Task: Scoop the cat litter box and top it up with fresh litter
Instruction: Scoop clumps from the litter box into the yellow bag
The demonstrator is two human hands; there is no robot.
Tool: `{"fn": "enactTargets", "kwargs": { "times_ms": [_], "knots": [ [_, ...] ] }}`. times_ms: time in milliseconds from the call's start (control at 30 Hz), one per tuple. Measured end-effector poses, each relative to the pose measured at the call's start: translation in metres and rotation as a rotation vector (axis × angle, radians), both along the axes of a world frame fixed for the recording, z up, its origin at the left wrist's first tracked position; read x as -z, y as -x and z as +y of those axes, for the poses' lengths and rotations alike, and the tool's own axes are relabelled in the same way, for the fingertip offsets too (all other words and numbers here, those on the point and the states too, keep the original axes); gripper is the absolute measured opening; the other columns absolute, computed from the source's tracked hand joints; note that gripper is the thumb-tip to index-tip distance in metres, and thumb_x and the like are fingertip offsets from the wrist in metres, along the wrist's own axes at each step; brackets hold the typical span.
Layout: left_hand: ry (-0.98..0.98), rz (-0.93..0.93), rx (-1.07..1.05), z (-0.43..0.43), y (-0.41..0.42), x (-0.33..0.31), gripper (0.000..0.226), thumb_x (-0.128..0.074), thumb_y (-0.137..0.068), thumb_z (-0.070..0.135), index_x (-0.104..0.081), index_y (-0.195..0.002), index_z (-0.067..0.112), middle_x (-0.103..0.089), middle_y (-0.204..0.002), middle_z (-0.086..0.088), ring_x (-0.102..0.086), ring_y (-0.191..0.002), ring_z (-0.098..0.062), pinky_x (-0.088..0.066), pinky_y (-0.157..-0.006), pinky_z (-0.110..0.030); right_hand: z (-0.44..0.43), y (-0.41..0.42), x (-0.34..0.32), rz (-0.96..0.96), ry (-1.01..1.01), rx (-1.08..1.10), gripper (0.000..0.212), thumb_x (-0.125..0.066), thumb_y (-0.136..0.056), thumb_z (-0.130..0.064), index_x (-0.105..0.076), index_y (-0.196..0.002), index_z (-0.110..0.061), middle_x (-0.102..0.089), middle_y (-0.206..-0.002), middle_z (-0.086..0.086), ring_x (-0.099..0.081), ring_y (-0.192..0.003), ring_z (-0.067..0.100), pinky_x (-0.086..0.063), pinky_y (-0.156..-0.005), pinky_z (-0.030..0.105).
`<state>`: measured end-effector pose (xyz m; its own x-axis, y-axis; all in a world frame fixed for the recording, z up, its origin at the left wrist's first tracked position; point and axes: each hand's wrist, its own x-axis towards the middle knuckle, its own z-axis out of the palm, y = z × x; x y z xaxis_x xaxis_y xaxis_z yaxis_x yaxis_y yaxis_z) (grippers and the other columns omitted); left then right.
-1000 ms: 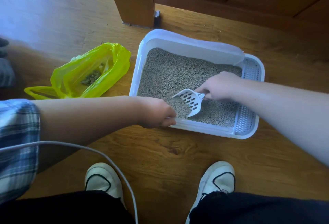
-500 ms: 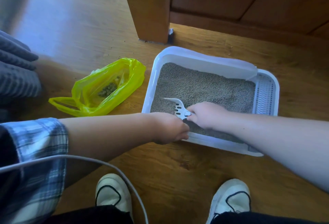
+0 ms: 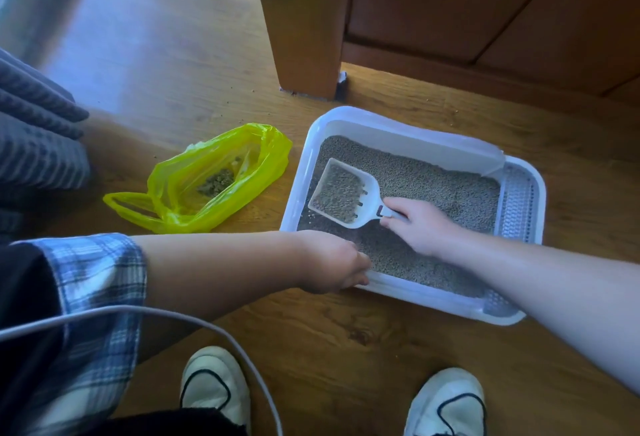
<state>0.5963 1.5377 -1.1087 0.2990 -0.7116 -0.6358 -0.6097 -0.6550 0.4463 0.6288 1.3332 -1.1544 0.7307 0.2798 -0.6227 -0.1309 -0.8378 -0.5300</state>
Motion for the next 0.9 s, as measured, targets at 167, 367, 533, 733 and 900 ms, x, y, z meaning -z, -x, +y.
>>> {"fn": "enactTargets", "kwargs": {
  "times_ms": [167,367,533,733,900],
  "knots": [
    [-0.012,0.023,-0.022,0.000,-0.001,0.002,0.035,-0.033,-0.106,0.042,-0.052,-0.119,0.015,-0.057,-0.117,-0.010,-0.059,-0.106,-0.030,-0.039,-0.080,-0.034,-0.019,0.000,-0.009,-0.037,0.007,0.016,0.005,-0.057,-0.096,-0.039,-0.059,-0.099,-0.042,-0.068,-0.086,-0.010,-0.064,-0.082,0.021,-0.050,-0.077,0.037],
    [-0.009,0.038,-0.037,0.000,-0.002,0.002,0.036,-0.033,-0.105,0.044,-0.053,-0.118,0.016,-0.058,-0.118,-0.009,-0.059,-0.106,-0.030,-0.036,-0.078,-0.033,-0.026,-0.003,-0.016,-0.052,0.067,0.046,0.026,-0.054,-0.094,-0.047,-0.056,-0.119,-0.051,-0.071,-0.099,-0.012,-0.068,-0.087,0.021,-0.056,-0.084,0.042],
    [-0.006,0.020,-0.029,0.000,-0.001,0.000,0.036,-0.034,-0.105,0.043,-0.053,-0.119,0.015,-0.058,-0.119,-0.010,-0.058,-0.107,-0.031,-0.034,-0.076,-0.032,-0.022,-0.007,-0.024,-0.045,0.067,0.015,0.021,-0.056,-0.096,-0.041,-0.059,-0.117,-0.045,-0.070,-0.097,-0.008,-0.068,-0.085,0.025,-0.057,-0.081,0.045],
    [-0.011,-0.019,-0.010,0.004,-0.003,-0.001,0.041,-0.035,-0.103,0.050,-0.049,-0.128,0.022,-0.057,-0.124,-0.006,-0.059,-0.109,-0.031,-0.046,-0.082,-0.037,-0.021,-0.004,-0.035,-0.060,0.073,0.017,0.018,-0.054,-0.095,-0.043,-0.061,-0.112,-0.042,-0.072,-0.097,-0.005,-0.068,-0.090,0.027,-0.055,-0.083,0.048],
    [0.097,-0.112,-0.043,0.011,-0.010,-0.007,0.040,-0.035,-0.102,0.049,-0.048,-0.132,0.025,-0.057,-0.127,-0.002,-0.059,-0.111,-0.029,-0.049,-0.085,-0.039,-0.019,-0.010,-0.055,-0.149,0.096,-0.004,0.032,-0.049,-0.087,-0.057,-0.058,-0.115,-0.047,-0.072,-0.100,-0.008,-0.066,-0.090,0.019,-0.055,-0.086,0.045]
  ]
}}
